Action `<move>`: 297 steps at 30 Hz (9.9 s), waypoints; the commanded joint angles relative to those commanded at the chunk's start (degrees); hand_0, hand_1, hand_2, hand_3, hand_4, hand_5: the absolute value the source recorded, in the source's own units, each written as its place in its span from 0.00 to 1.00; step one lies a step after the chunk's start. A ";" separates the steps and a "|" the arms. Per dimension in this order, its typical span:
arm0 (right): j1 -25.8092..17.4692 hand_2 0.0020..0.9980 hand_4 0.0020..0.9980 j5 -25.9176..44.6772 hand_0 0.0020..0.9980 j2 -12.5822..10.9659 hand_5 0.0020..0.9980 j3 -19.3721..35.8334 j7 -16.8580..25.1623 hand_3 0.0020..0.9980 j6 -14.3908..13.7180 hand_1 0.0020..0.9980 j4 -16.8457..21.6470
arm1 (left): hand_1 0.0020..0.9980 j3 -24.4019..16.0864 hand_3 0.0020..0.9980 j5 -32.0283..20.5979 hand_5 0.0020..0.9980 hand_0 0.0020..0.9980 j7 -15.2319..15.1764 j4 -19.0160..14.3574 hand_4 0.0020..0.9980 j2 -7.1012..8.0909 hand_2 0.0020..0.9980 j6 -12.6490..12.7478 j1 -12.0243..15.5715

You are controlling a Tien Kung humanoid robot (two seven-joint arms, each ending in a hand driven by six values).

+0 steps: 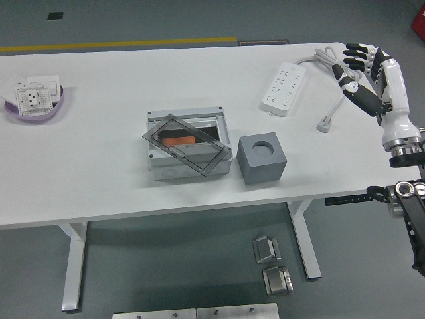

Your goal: Pick up the cylinder from the cube,place it in the box,flap close box

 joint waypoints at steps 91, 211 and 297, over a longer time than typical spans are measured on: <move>-4.12 0.70 0.77 0.78 0.71 3.03 0.38 -0.42 -0.90 0.69 0.16 0.67 -0.31 | 0.64 -3.62 0.70 2.76 0.30 0.63 0.76 0.00 0.67 -1.49 0.64 0.46 1.15; 31.94 0.60 0.41 -40.91 0.51 11.34 0.04 -40.85 -22.47 0.65 4.28 0.55 -22.41 | 0.64 -11.54 0.69 11.49 0.30 0.63 5.20 0.00 0.67 -1.41 0.64 0.74 1.27; 0.48 0.60 0.60 5.17 0.49 3.21 0.22 -18.12 3.35 0.63 -6.04 0.52 -3.12 | 0.64 -16.39 0.69 12.99 0.30 0.63 3.77 0.00 0.67 -1.42 0.64 0.67 2.29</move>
